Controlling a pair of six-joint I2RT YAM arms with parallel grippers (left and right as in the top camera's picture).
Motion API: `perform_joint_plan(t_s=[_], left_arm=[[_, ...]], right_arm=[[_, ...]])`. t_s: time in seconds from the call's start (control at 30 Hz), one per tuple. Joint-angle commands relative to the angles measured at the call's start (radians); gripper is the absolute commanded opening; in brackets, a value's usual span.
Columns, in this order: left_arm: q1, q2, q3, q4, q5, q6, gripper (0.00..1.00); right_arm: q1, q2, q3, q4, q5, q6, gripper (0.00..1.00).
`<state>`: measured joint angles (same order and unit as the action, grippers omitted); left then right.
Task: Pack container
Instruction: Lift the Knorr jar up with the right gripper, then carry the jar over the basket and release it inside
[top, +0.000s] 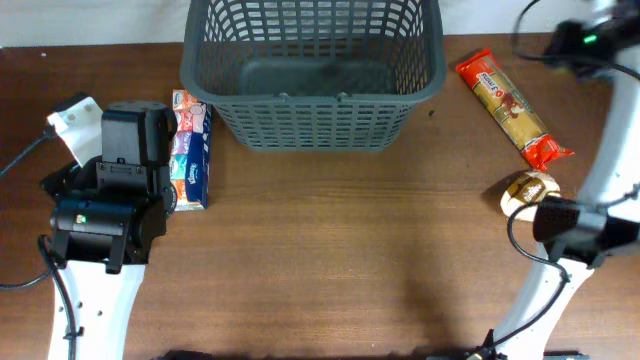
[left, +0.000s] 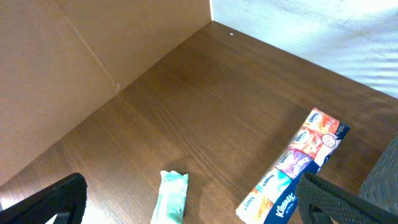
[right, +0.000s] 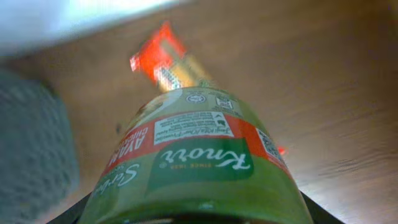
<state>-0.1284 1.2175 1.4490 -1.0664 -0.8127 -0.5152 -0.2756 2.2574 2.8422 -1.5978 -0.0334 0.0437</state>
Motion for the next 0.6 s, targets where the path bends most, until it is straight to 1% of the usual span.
perform_joint_plan(t_s=[0.0,0.1,0.2,0.3,0.43,0.57], left_arm=[[0.005,0.001,0.01,-0.002,-0.014,0.016,1.0],[0.005,0.001,0.01,-0.002,-0.014,0.016,1.0],[0.005,0.001,0.01,-0.002,-0.014,0.016,1.0],[0.005,0.001,0.01,-0.002,-0.014,0.016,1.0],[0.005,0.001,0.01,-0.002,-0.014,0.016,1.0],[0.005,0.001,0.01,-0.002,-0.014,0.016,1.0]], right_arm=[[0.005,-0.047,0.192,-0.031,-0.132,0.06,0.04],[0.049,-0.064,0.298,-0.04,-0.242,0.071,0.04],[0.126,-0.098,0.297,-0.007,-0.275,0.093,0.04],[0.235,-0.109,0.297,0.043,-0.281,0.096,0.04],[0.376,-0.106,0.275,0.116,-0.268,0.057,0.04],[0.501,-0.103,0.188,0.213,-0.266,0.042,0.04]])
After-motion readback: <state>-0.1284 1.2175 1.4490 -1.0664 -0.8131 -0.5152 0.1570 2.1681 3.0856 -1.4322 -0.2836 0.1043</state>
